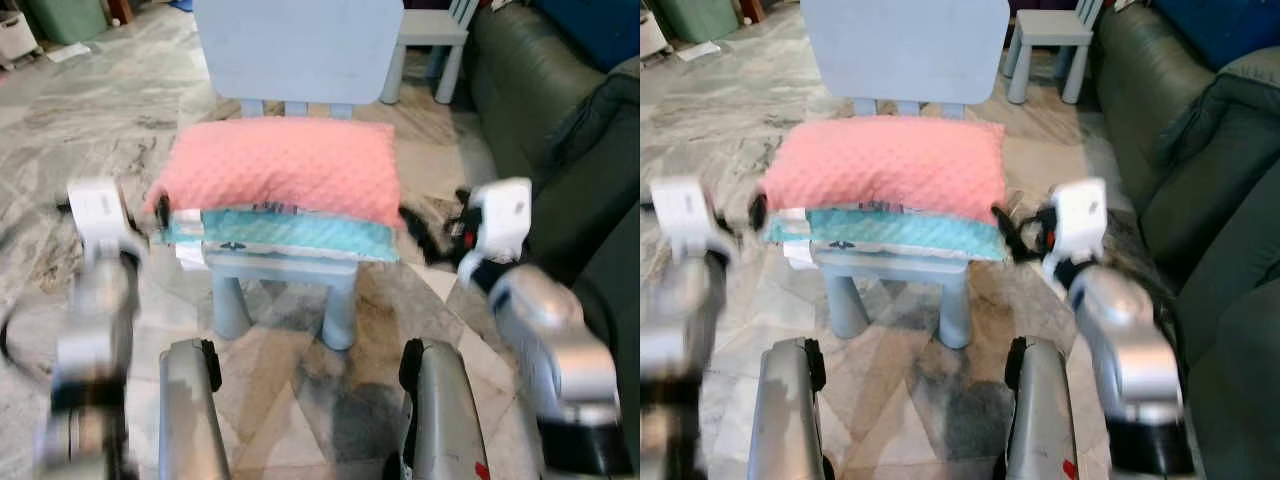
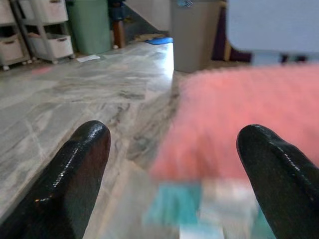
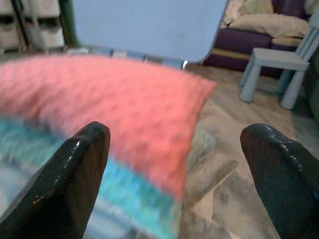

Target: Move the pillow to the sofa

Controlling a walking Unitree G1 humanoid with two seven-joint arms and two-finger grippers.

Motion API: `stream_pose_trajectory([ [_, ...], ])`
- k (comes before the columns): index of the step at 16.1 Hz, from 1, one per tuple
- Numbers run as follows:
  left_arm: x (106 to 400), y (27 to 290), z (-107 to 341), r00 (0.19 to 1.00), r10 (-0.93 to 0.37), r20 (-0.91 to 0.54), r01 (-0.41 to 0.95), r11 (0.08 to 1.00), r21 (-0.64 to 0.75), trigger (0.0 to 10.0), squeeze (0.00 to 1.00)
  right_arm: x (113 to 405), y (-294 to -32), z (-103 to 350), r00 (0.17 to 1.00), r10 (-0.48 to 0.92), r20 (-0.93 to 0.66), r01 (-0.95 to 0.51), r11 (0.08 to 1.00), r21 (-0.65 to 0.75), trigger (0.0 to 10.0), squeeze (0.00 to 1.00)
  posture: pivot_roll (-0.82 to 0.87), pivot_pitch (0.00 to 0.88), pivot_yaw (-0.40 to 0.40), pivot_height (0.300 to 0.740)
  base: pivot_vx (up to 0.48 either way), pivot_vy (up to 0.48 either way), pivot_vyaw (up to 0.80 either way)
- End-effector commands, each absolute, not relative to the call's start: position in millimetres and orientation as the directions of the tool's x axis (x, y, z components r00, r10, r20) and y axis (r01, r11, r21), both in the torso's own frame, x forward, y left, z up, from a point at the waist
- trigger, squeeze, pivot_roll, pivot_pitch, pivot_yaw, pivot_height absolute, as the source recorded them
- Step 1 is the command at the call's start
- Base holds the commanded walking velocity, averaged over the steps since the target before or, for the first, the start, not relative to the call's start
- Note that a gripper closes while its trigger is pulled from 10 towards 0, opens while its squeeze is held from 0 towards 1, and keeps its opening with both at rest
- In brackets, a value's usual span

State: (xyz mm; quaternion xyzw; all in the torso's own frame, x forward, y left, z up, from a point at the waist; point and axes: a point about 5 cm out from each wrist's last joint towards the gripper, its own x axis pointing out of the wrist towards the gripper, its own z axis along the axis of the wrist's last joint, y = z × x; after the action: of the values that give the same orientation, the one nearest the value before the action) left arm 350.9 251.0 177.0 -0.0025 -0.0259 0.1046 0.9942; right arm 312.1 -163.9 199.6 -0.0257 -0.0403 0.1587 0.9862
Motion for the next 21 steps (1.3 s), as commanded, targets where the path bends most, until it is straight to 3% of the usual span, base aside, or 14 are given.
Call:
stream_pose_trajectory([
  [1,357.8,256.3,178.7,0.972,0.231,0.039,-0.229,0.972,-0.047,10.0,0.00,316.2,-167.7,204.4,0.951,0.297,0.086,-0.294,0.954,-0.051,10.0,0.00,-0.10,0.078,-0.008,0.387,0.000,0.000,0.00],
  [3,372.2,259.2,193.1,0.967,0.249,0.052,-0.244,0.966,-0.089,10.0,0.00,323.3,-168.8,212.3,0.951,0.289,0.107,-0.286,0.957,-0.034,10.0,0.00,-0.11,0.089,-0.006,0.387,0.000,0.000,0.00],
  [7,393.5,276.3,222.6,0.945,0.326,0.027,-0.317,0.933,-0.172,10.0,0.00,367.8,-174.3,226.4,0.959,0.272,0.082,-0.281,0.949,0.141,10.0,0.00,-0.11,0.142,0.009,0.387,0.000,0.000,0.00],
  [12,393.5,294.0,228.1,0.932,0.360,-0.052,-0.357,0.876,-0.325,10.0,0.00,399.2,-157.2,252.0,0.907,0.406,0.112,-0.421,0.875,0.237,10.0,0.00,-0.06,0.203,0.006,0.387,0.000,0.000,0.00],
  [16,398.0,290.5,239.7,0.951,0.306,-0.041,-0.296,0.862,-0.413,10.0,0.00,409.1,-137.8,251.6,0.852,0.504,0.139,-0.518,0.776,0.360,10.0,0.00,-0.03,0.268,0.026,0.387,0.000,0.000,0.00],
  [19,403.4,280.1,248.6,0.966,0.256,-0.026,-0.244,0.879,-0.410,10.0,0.00,413.2,-131.9,248.2,0.861,0.498,0.104,-0.506,0.818,0.273,10.0,0.00,-0.03,0.283,0.030,0.387,0.000,0.000,0.00],
  [21,406.4,272.9,254.0,0.974,0.224,0.008,-0.200,0.884,-0.422,10.0,0.00,415.2,-132.4,255.1,0.878,0.460,0.133,-0.476,0.868,0.143,10.0,0.00,-0.04,0.292,0.030,0.387,0.000,0.000,0.00],
])
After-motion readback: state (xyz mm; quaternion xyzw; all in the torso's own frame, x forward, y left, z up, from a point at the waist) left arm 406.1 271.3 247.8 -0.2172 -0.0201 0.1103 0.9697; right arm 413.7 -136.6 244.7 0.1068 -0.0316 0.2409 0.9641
